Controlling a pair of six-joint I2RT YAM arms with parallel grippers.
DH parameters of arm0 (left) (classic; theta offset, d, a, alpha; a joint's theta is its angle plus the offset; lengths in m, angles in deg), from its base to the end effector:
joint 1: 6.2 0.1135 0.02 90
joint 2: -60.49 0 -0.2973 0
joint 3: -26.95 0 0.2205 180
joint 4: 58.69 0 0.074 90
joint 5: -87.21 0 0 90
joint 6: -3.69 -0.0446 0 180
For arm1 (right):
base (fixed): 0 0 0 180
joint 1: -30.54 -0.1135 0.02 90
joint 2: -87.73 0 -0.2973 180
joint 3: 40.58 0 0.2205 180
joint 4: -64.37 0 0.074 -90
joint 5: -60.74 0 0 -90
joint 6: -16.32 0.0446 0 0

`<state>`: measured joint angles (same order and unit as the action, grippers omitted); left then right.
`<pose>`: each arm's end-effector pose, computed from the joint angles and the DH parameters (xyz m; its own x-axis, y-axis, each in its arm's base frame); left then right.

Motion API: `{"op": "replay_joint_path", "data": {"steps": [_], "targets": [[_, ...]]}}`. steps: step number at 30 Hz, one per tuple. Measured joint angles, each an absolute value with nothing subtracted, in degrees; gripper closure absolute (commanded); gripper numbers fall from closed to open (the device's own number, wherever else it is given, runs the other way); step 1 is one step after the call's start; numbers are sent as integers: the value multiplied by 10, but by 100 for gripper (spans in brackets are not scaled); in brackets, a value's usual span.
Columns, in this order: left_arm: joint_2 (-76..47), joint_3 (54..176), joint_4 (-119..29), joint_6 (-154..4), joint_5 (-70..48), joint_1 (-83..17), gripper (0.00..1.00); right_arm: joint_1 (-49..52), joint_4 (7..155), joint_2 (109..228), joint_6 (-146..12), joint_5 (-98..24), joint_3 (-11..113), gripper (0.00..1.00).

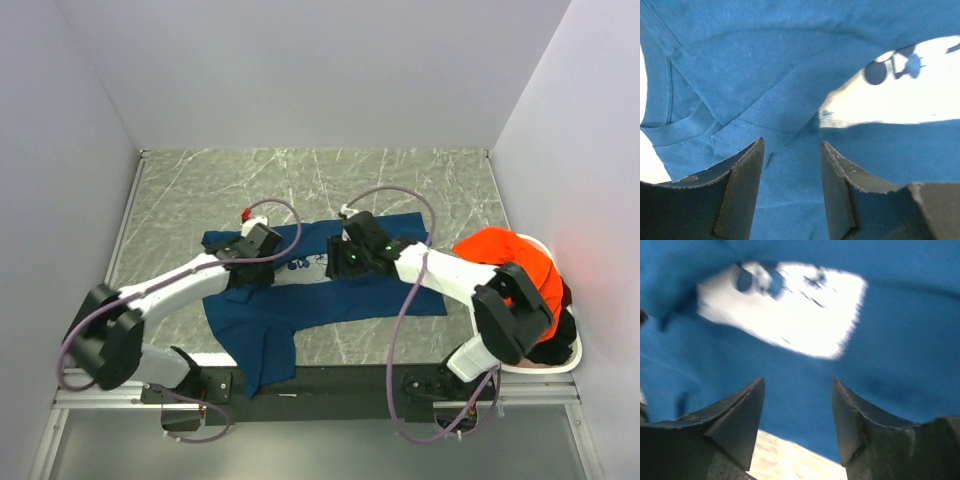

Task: Fold and stack the t-shirts
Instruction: Fold the tshirt

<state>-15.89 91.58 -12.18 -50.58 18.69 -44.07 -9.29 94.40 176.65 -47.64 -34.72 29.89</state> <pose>0.1889 -0.1262 0.2593 -0.7898 -0.0742 -0.6089 -0.0518 0.9972 -0.0544 0.2292 0.1967 0.2523 -0.8178 -0.1130 -0.5643 -0.3640 0.8611 0.3550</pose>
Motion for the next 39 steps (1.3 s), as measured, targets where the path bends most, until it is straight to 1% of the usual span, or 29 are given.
{"op": "replay_joint_path", "data": {"steps": [7, 13, 20, 26, 33, 37, 39], "targets": [[-272, 952, -108, -504, 231, -454, 49, -72, 965, 1664, -479, -319, 221, 32], [-319, 991, -106, -506, 265, -458, 49, -51, 970, 1602, -486, -314, 195, 32], [-376, 1031, -94, -515, 310, -458, 56, -29, 980, 1590, -498, -307, 185, 31], [-407, 1064, -80, -539, 337, -439, 56, -24, 990, 1584, -507, -305, 178, 32], [-407, 1086, -89, -588, 347, -383, 53, -21, 995, 1573, -513, -303, 178, 32], [-407, 1098, -89, -606, 341, -358, 57, -21, 995, 1573, -516, -303, 178, 33], [-404, 1105, -88, -606, 331, -359, 57, -20, 995, 1573, -517, -303, 176, 33]]}}
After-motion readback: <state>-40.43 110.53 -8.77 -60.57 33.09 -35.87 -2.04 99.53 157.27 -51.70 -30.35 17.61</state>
